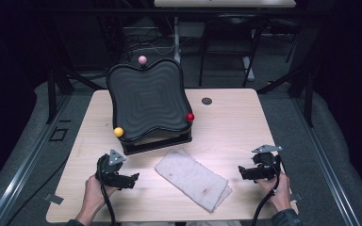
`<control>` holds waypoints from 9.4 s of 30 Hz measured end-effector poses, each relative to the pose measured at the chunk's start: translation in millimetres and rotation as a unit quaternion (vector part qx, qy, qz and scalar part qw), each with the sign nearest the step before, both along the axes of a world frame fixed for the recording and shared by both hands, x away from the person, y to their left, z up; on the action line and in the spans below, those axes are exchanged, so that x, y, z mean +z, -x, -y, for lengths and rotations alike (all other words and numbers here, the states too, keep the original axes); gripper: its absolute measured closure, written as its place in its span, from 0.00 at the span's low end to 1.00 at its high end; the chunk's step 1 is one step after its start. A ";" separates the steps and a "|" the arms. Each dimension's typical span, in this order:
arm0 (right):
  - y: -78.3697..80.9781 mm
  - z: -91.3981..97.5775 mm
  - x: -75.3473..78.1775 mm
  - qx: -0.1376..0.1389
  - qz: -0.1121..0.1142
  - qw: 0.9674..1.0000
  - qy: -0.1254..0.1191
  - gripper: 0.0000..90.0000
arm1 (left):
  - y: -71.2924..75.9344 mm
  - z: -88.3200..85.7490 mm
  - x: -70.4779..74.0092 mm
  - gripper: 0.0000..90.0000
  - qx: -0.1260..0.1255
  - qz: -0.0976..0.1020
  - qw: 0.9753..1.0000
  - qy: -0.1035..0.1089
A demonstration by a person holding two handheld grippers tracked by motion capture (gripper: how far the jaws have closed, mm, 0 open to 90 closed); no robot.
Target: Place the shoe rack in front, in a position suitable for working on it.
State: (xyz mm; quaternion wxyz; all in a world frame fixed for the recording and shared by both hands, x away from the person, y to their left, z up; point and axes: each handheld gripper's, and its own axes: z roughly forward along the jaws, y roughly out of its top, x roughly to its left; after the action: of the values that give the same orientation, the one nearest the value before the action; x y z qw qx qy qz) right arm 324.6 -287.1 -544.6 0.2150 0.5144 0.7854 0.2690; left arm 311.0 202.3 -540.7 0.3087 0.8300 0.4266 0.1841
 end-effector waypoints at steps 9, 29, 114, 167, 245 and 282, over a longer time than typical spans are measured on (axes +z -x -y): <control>-1.8 -2.1 2.0 0.007 -0.005 1.000 -0.001 0.01 | -2.0 16.0 10.5 0.01 -0.021 -0.007 1.000 0.014; -2.2 -4.0 4.1 0.011 -0.005 1.000 -0.005 0.00 | -14.9 89.7 19.6 0.00 -0.093 -0.020 0.995 0.018; -3.1 -2.6 -1.9 0.021 -0.020 1.000 0.010 0.00 | -11.3 147.2 17.7 0.94 -0.156 -0.033 0.987 0.021; -1.7 -6.0 -1.8 0.019 -0.009 1.000 0.022 0.00 | 32.6 27.8 74.3 0.94 -0.065 0.006 0.996 0.068; -70.1 -121.7 64.2 0.136 0.062 0.986 -0.078 0.05 | -52.4 -37.1 67.8 0.17 0.047 0.057 0.994 0.077; -124.6 -171.1 85.9 0.154 0.050 0.987 -0.016 0.67 | -72.1 -32.0 68.0 0.66 0.044 0.084 0.991 0.093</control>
State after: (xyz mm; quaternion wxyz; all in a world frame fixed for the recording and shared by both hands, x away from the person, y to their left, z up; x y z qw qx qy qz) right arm 449.3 -116.0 -458.7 0.2017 0.3764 0.8392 0.3368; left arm 383.1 234.3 -472.7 0.4107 0.7597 0.4505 0.2263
